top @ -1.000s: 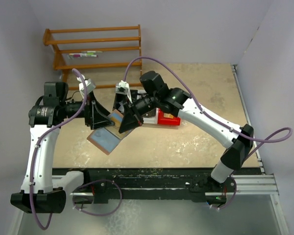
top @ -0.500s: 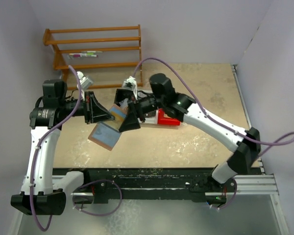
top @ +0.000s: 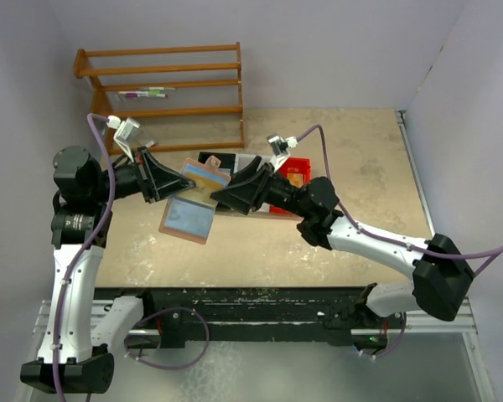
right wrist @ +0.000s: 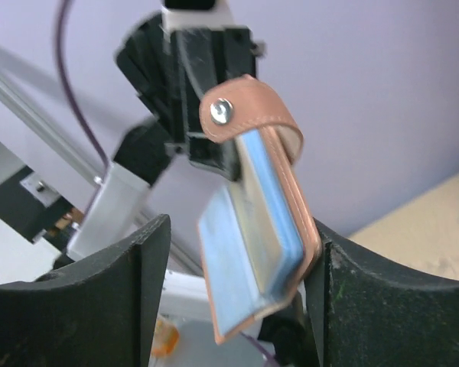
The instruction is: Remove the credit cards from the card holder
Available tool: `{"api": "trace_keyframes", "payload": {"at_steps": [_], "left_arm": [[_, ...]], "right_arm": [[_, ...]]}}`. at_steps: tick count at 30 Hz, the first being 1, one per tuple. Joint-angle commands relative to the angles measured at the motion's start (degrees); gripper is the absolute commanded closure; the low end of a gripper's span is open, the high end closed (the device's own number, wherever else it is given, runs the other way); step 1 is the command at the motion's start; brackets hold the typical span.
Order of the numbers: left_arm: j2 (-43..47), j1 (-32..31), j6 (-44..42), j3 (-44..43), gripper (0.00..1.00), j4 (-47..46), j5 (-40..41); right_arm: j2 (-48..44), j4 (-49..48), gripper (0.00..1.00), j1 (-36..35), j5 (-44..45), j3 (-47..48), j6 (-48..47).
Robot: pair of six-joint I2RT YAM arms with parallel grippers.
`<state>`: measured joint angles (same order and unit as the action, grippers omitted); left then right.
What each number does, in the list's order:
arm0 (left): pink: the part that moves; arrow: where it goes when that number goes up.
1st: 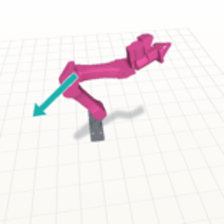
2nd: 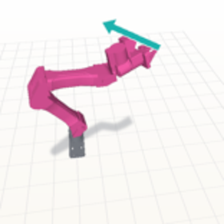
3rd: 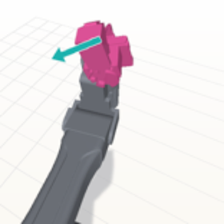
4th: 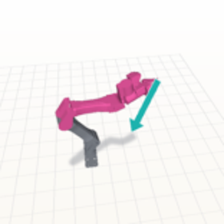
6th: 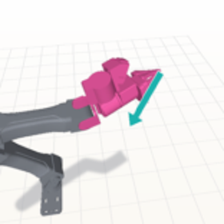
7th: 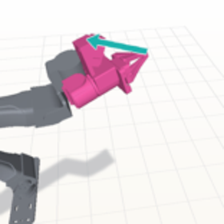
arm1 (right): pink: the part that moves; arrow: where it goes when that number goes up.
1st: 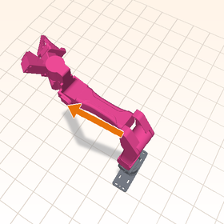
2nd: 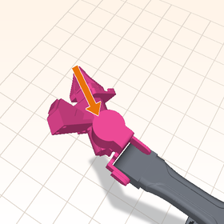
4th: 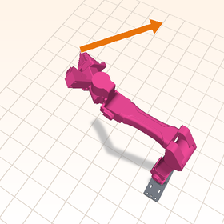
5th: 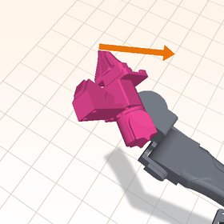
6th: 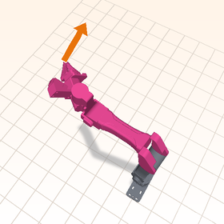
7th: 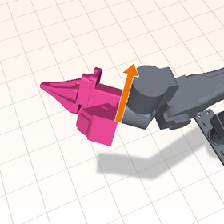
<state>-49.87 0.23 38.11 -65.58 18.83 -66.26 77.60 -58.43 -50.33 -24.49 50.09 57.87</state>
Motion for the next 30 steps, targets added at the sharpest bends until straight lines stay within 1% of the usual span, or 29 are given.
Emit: {"api": "trace_keyframes", "payload": {"at_steps": [1, 2, 3, 5, 7, 8, 9, 12, 13, 14, 15, 16, 17, 19, 22, 24, 25, 27, 30], "left_arm": [[0.95, -0.04, 8.43, 1.49, 1.0, -8.33, 1.36], [1.14, -0.04, 8.59, 1.7, 1.0, -8.37, 1.25], [1.39, -0.05, 8.76, 1.91, 1.0, -8.36, 1.11], [1.77, -0.03, 8.21, 2.3, 0.98, -8.25, 0.82], [1.67, -0.05, 5.47, 1.55, 0.9, -6.35, 0.52], [1.32, -0.05, 3.45, 0.59, 0.85, -4.31, 0.34], [0.89, -0.03, 1.09, -0.43, 0.83, -2.28, 0.18], [-0.29, -0.02, -3.48, -2.61, 0.81, 2.83, -0.01], [-0.4, -0.01, -3.97, -2.63, 0.77, 3.18, -0.39], [-0.48, -0.05, -4.45, -2.56, 0.7, 3.11, -1.24], [-0.5, -0.05, -5.14, -2.54, 0.56, 3.3, -2.24], [-0.67, -0.03, -7.13, -2.72, 0.49, 3.93, -3.2], [-1.2, -0.05, -9.6, -3.23, 0.44, 5.66, -4.65], [-2.69, -0.04, -14.94, -4.86, 0.39, 10.48, -7.72], [-5.05, -0.04, -23.11, -6.67, 0.39, 18.47, -11.79], [-6.61, -0.05, -29.65, -8.82, 0.41, 25.14, -12.95], [-7.22, -0.03, -32.2, -9.74, 0.42, 27.83, -13.22], [-7.85, -0.01, -35.4, -10.95, 0.46, 31.5, -13.6], [-7.63, -0.11, -37.84, -10.57, 0.51, 33.12, -13.79]], "right_arm": [[0.88, -15.39, 0.35, -0.5, 4.65, 0.39, 4.86], [1.44, -15.77, 0.4, -0.61, 4.49, 0.78, 5.31], [1.94, -16.17, 0.47, -0.65, 4.2, 1.15, 5.84], [2.87, -15.82, 0.69, -0.64, 2.69, 2.02, 6.65], [3.25, -12.88, 0.9, -0.64, -1.42, 3.12, 6.82], [3.15, -12.01, 0.98, -0.5, -3.96, 3.54, 7.46], [2.72, -9.5, 1.0, -0.15, -5.81, 3.94, 7.33], [0.68, 0.28, 1.0, 0.54, -9.87, 5.67, 2.89], [0.03, 3.78, 1.0, 0.76, -10.87, 6.56, 0.81], [-0.45, 6.57, 1.0, 1.09, -12.02, 7.02, -0.67], [-0.7, 9.71, 1.0, 1.51, -13.38, 9.44, -1.96], [-0.74, 13.13, 1.0, 2.04, -15.94, 11.36, -3.34], [-0.41, 17.57, 1.0, 2.53, -18.74, 13.65, -5.12], [2.03, 28.73, 1.0, 3.03, -24.73, 21.34, -10.24], [7.76, 51.11, 1.0, 3.08, -32.15, 33.87, -21.1], [11.29, 65.4, 1.0, 3.1, -34.93, 41.23, -28.37], [12.84, 71.02, 1.0, 3.11, -35.35, 44.25, -31.66], [15.24, 78.92, 1.0, 3.04, -34.38, 49.37, -37.58], [17.87, 84.09, 1.0, 3.04, -34.47, 54.74, -40.58]]}}
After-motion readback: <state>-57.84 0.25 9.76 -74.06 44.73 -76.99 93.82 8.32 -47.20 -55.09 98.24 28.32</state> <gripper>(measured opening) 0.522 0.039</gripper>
